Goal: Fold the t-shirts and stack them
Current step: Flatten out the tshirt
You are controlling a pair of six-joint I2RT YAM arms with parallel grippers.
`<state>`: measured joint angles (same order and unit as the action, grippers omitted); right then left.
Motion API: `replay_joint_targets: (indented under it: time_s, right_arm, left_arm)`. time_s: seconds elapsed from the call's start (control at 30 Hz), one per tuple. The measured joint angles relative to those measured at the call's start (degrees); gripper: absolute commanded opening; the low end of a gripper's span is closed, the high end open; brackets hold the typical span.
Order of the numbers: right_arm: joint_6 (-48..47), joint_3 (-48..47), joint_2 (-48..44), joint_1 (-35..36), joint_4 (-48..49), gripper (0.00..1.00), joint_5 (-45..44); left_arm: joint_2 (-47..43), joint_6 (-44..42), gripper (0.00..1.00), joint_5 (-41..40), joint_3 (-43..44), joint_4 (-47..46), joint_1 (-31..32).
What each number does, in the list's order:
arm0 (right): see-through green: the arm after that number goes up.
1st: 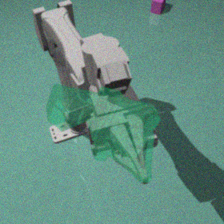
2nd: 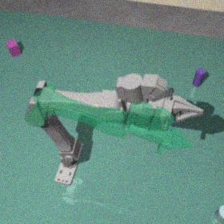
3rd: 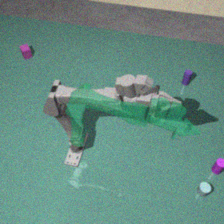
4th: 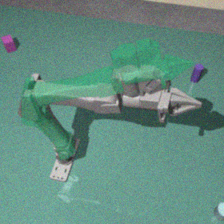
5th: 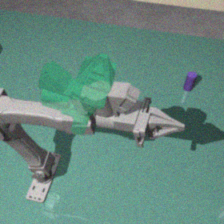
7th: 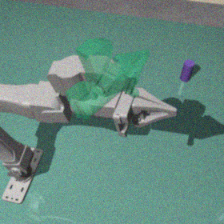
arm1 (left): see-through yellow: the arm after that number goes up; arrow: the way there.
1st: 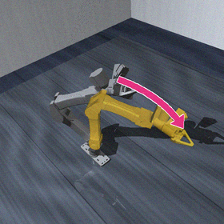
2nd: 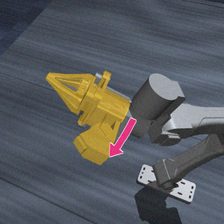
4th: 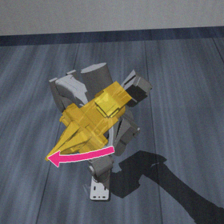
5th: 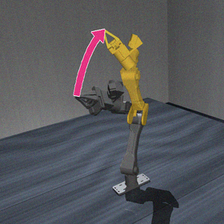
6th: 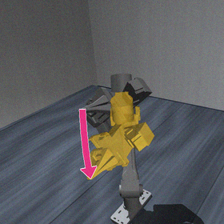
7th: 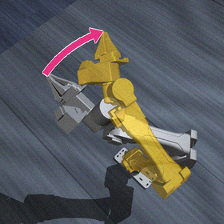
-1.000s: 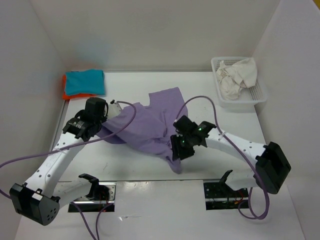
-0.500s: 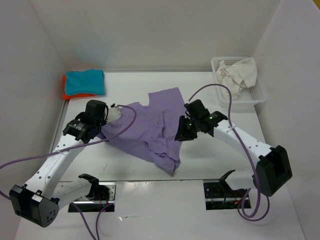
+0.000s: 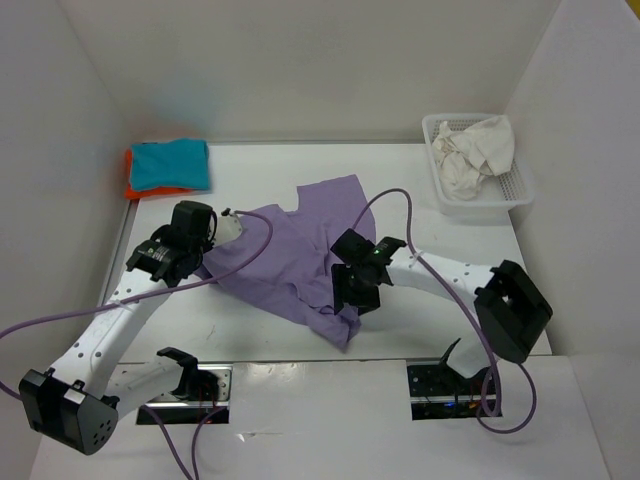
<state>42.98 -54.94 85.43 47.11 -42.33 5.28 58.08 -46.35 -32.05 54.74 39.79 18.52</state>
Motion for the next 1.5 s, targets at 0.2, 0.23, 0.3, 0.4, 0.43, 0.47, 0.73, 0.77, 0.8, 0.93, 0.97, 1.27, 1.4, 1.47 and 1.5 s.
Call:
replay_joint_targets:
  time_s: [0.2,0.23,0.3,0.4,0.43,0.47,0.73,0.77,0.8,0.93,0.97,1.27,1.4,1.47,1.5]
  right_arm:
    - [2.5,0.5,5.2,0.0,1.2,0.67,-2.6]
    - [2.7,0.9,5.4,0.0,1.5,0.67,-3.0]
    - [2.9,1.2,5.6,0.0,1.7,0.66,-3.3]
    - [2.9,1.3,6.3,0.0,2.9,0.59,-3.4]
    - [3.0,1.3,6.4,0.0,3.1,0.52,-3.4]
    - [3.0,1.3,6.5,0.0,3.4,0.48,-3.4]
    - [3.9,2.0,6.5,-0.8,4.3,0.08,-3.9]
    - [3.9,2.1,6.5,-1.0,4.1,0.06,-4.1]
    - [4.0,2.2,6.4,-1.2,4.0,0.03,-4.2]
    - [3.6,2.0,4.5,-2.1,2.8,0.00,-5.8]
    - [3.4,1.6,3.7,-2.7,2.0,0.00,-6.4]
    - [-5.1,-22.1,-8.9,-22.1,-13.0,0.00,-13.7]
    - [-11.0,-46.5,-11.8,-27.4,-17.6,0.00,-21.4]
    - [-13.0,-57.7,-12.6,-26.4,-18.8,0.00,-24.4]
    - [-14.1,-62.3,-13.3,-25.1,-19.3,0.00,-26.1]
  left_arm:
    - [0.0,0.0,0.00,-0.1,0.0,0.0,0.0]
    - [0.0,0.0,0.00,-0.1,0.0,0.0,0.0]
    - [0.0,0.0,0.00,-0.2,0.0,0.0,0.0]
    - [0.0,0.0,0.00,-0.2,0.0,0.0,0.0]
    - [0.0,0.0,0.00,-0.2,0.0,0.0,0.0]
    - [0.0,0.0,0.00,-0.2,0.0,0.0,0.0]
    - [0.0,0.0,0.00,-0.2,0.0,0.0,0.0]
    - [0.0,0.0,0.00,-0.2,0.0,0.0,0.0]
    - [0.0,0.0,0.00,-0.2,0.0,0.0,0.0]
    - [0.0,0.0,0.00,-0.3,0.0,0.0,0.0]
    - [0.0,0.0,0.00,-0.3,0.0,0.0,0.0]
    - [-0.1,-6.0,0.00,-4.5,5.7,-1.9,-1.5]
    - [-0.5,-11.3,0.00,-6.1,17.2,-5.9,-1.6]
    - [-1.4,-14.1,0.00,-6.7,21.4,-9.4,-1.6]
    - [-2.2,-15.5,0.00,-6.9,22.8,-11.1,-1.6]
